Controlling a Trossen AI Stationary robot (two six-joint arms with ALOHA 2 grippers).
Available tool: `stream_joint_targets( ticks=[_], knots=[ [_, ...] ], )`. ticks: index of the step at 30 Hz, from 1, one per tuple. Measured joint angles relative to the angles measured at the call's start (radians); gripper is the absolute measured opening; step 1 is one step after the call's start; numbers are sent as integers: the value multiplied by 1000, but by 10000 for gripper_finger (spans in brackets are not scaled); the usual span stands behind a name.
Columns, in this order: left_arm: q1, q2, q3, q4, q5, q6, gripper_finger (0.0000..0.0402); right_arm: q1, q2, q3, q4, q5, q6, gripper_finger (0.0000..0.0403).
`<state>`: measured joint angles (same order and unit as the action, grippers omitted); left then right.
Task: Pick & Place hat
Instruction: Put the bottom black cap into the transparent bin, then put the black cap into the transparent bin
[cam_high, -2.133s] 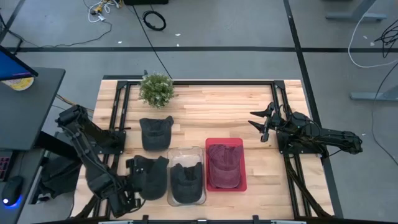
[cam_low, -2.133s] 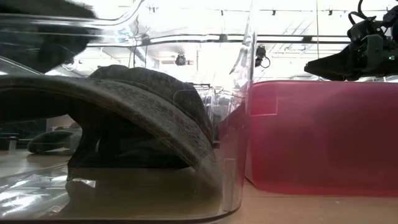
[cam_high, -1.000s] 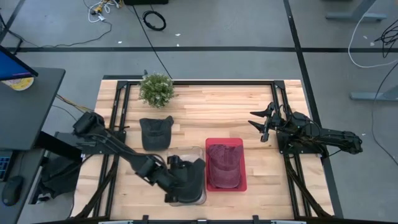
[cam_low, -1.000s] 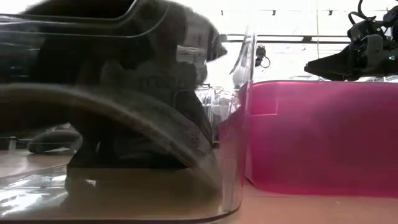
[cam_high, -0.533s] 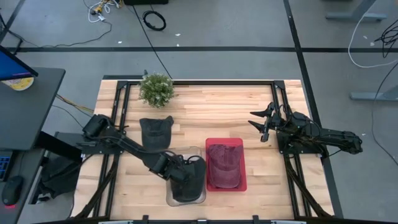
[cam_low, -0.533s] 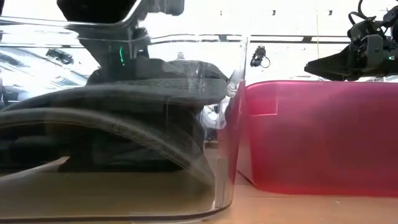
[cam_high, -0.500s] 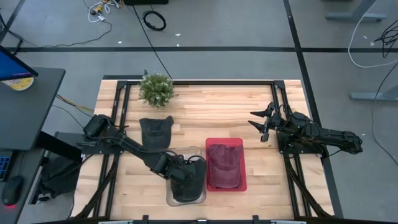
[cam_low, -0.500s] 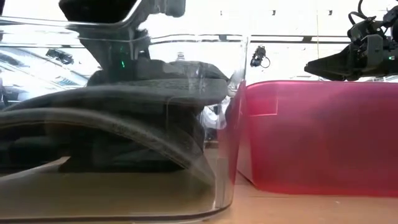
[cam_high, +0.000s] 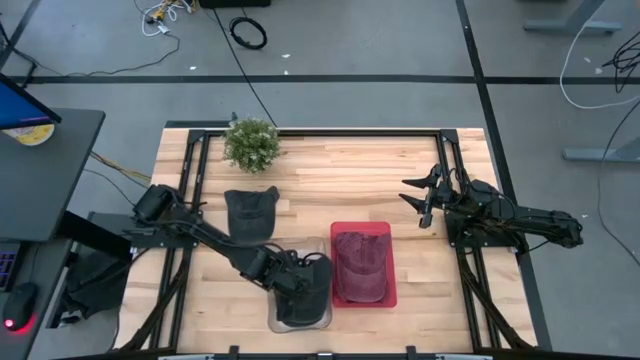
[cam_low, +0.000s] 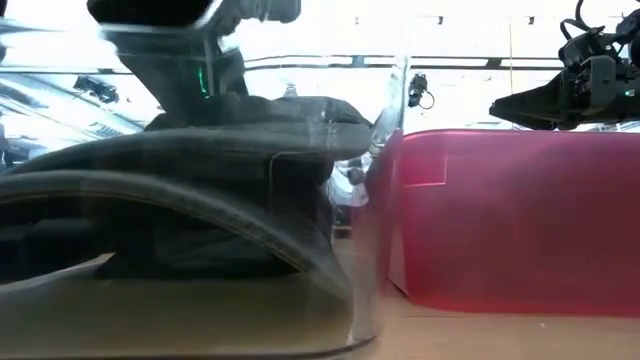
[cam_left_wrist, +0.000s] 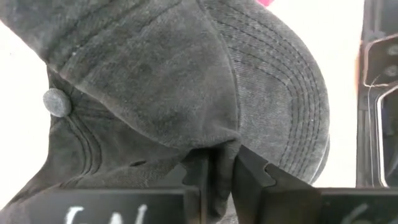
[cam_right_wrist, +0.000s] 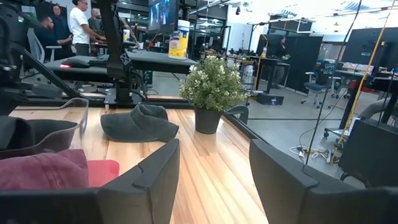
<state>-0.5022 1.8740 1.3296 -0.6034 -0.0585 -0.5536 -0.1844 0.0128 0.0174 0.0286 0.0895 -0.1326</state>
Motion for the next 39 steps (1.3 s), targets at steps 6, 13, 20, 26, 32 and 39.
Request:
stream_joint_targets(
  ticks=[6, 13, 20, 26, 32, 39],
  knots=[
    [-16, -3, 0, 8, 11, 7, 113, 0, 0, 0, 0, 0, 0, 199],
    [-18, -45, -3, 2, 20, -11, 176, 0, 0, 0, 0, 0, 0, 199],
    [-21, -113, -6, -10, -50, -10, 187, 0, 0, 0, 0, 0, 0, 199],
    [-20, -147, -3, 57, -246, 42, 188, 0, 0, 0, 0, 0, 0, 199],
    [-19, -133, 0, 227, -409, 199, 188, 0, 0, 0, 0, 0, 0, 199],
    [-2, -38, -1, 251, -412, 249, 188, 0, 0, 0, 0, 0, 0, 199]
  ],
)
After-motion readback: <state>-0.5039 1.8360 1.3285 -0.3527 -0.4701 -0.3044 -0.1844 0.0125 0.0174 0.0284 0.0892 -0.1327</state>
